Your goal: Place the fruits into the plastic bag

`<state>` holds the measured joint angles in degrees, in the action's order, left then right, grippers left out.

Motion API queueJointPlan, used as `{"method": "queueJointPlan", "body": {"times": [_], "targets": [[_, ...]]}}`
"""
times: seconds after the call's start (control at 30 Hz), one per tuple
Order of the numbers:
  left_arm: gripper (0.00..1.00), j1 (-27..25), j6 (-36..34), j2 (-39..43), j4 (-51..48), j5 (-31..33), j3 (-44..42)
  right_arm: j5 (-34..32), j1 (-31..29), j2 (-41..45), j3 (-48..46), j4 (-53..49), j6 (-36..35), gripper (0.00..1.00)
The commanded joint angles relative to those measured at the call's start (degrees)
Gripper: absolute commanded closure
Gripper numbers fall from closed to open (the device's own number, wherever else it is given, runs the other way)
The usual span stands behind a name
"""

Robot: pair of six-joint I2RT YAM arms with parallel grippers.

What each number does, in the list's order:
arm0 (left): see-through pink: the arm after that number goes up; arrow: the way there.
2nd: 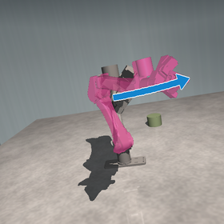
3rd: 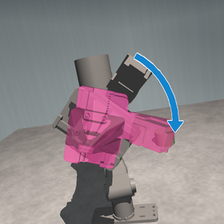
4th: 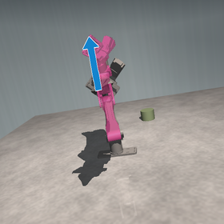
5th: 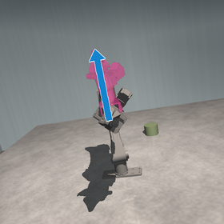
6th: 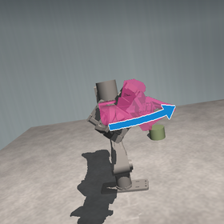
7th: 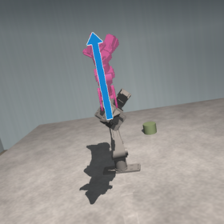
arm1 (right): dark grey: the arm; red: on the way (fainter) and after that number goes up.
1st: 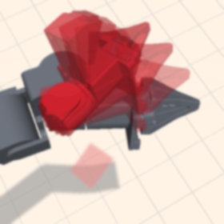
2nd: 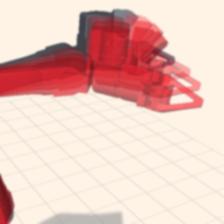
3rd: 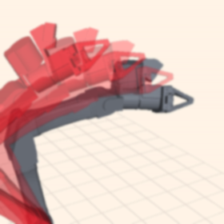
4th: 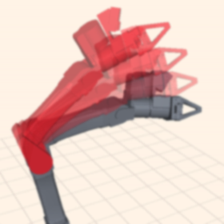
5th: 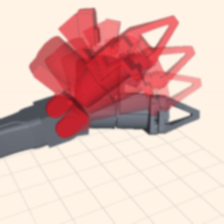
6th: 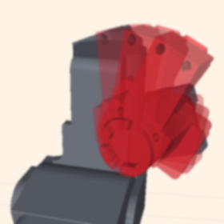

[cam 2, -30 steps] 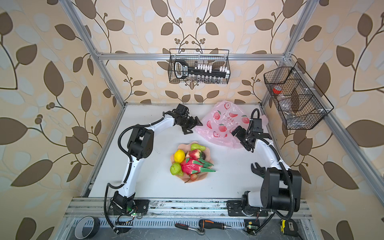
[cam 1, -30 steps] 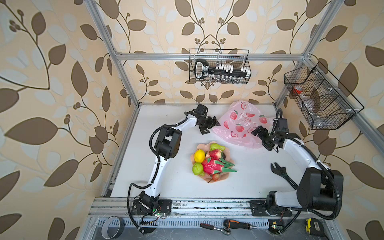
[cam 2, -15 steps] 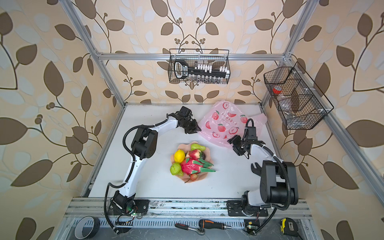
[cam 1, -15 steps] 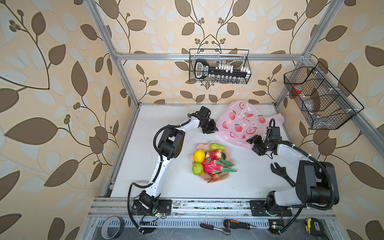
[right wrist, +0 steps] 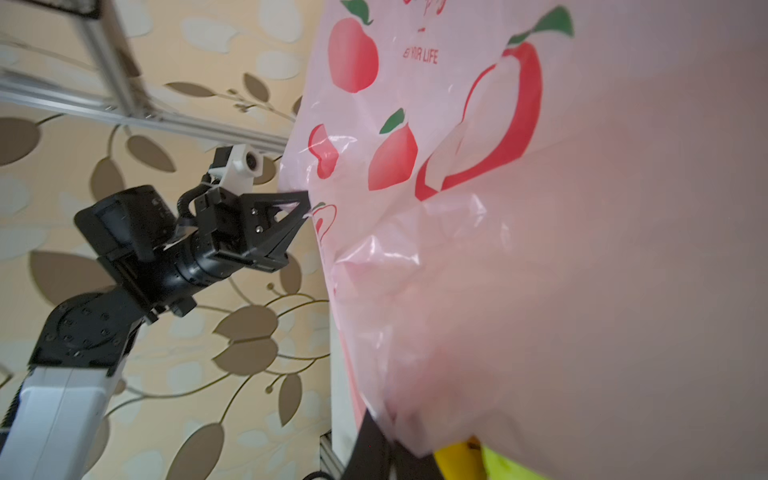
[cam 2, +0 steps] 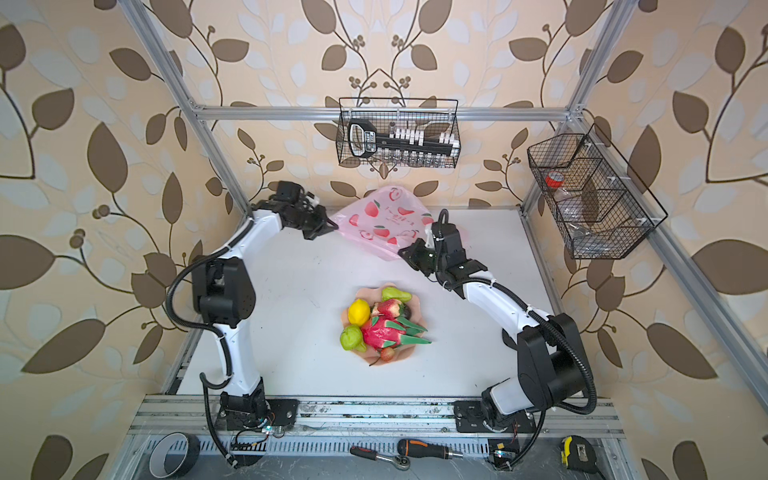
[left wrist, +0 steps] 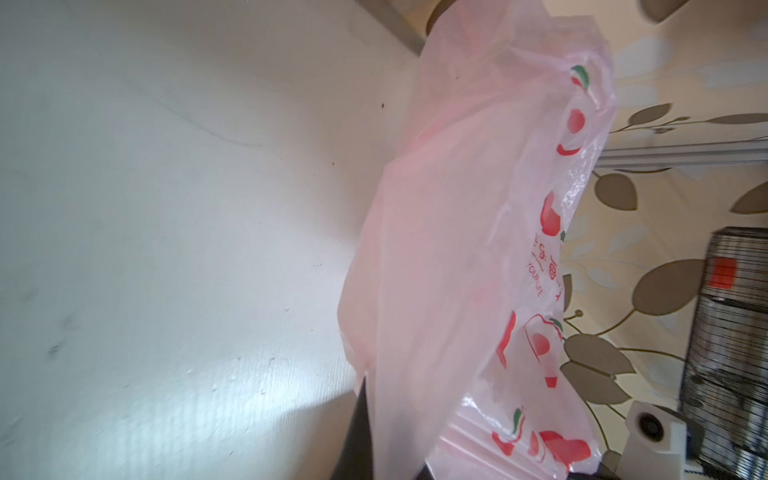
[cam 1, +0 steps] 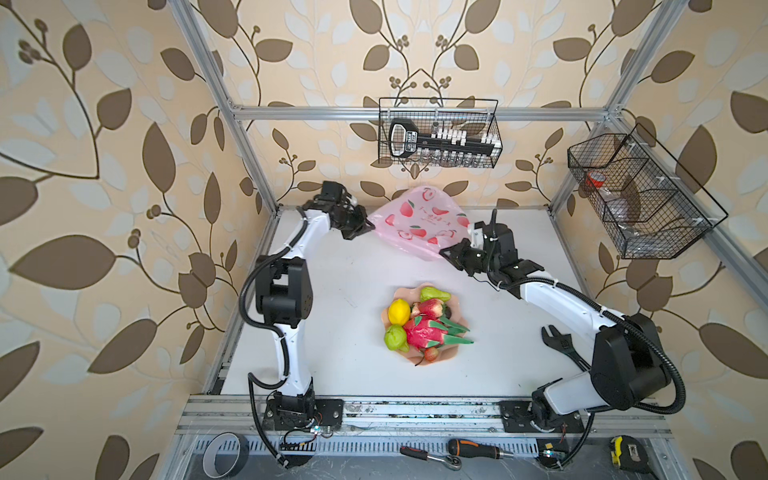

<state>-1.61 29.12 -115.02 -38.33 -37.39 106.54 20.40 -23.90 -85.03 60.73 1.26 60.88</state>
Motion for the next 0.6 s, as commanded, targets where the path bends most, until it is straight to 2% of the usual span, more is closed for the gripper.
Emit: {"method": "queueJointPlan", "body": {"times": [0.0,0.2,0.37,0.5,0.53,0.57], "targets": [[0.96,8.47,-7.03,1.11,-5.53,8.03,4.13,-3.11,-5.16,-0.25,1.23,-0.77,6.53,1.00],[0.95,14.96,-13.55,1.87,-14.04,13.56,8.12,-4.00,-19.19,-8.46,3.71,15.17,22.07,1.00],[0.94,18.35,-18.63,0.18,-19.08,19.06,12.61,-6.87,-31.21,-19.12,15.04,16.28,27.30,1.00],[0.92,21.35,-19.81,-0.11,-18.99,21.79,11.23,-8.67,-38.31,-25.85,21.36,17.82,31.73,1.00],[0.86,21.85,-20.07,-0.29,-18.85,22.00,11.23,-8.15,-39.49,-27.09,22.30,19.18,33.27,0.96],[0.75,22.37,-20.09,-0.52,-18.44,21.89,9.27,-7.13,-40.34,-28.27,23.10,20.03,34.71,0.81]]}}
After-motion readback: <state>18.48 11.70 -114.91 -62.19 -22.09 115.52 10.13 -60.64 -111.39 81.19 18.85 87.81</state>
